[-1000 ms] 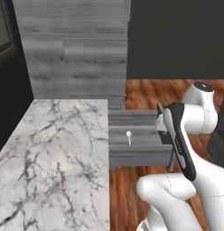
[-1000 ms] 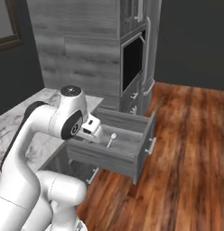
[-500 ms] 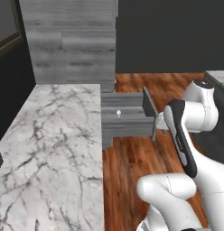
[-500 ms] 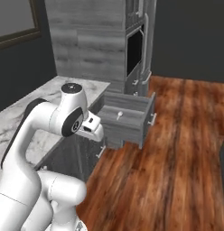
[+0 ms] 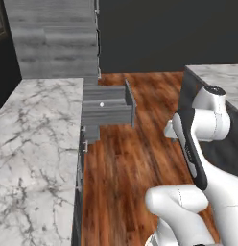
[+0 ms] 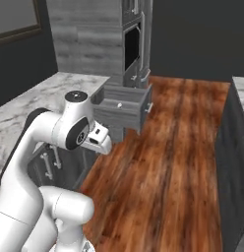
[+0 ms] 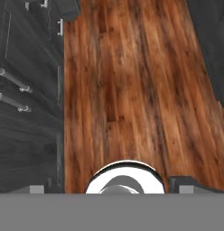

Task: Pick up the metallic utensils from the counter and place them in the open drawer. Make sure not to pick up any wooden utensils.

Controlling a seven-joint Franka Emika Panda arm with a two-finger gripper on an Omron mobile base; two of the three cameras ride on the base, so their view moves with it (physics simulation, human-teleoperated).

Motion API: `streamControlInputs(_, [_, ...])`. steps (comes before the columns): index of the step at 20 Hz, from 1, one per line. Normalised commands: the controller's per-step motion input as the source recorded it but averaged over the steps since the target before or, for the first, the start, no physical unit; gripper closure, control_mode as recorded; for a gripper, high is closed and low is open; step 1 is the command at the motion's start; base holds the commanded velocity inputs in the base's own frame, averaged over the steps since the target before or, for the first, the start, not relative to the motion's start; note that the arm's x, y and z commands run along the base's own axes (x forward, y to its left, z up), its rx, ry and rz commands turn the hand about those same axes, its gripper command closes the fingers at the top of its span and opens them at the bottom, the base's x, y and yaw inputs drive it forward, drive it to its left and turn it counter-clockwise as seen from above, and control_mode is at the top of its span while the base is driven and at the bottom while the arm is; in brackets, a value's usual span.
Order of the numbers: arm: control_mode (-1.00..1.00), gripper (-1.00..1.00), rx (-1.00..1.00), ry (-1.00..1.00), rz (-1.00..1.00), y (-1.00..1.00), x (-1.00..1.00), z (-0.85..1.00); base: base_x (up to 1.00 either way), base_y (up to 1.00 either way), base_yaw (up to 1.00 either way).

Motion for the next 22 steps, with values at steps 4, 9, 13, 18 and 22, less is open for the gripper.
streamControlInputs(4, [1.00,-1.00,0.00,0.00,0.00,0.00,0.00,0.00,-1.00,-0.74,-0.19])
streamControlInputs(9, [1.00,-1.00,0.00,0.00,0.00,0.00,0.00,0.00,-0.59,-0.97,-0.15])
streamControlInputs(13, [1.00,-1.00,0.00,0.00,0.00,0.00,0.00,0.00,0.00,-1.00,-0.02])
streamControlInputs(18, [1.00,-1.00,0.00,0.00,0.00,0.00,0.00,0.00,-0.07,-1.00,0.00])
streamControlInputs(22, [1.00,-1.00,0.00,0.00,0.00,0.00,0.00,0.00,-0.03,-1.00,0.00])
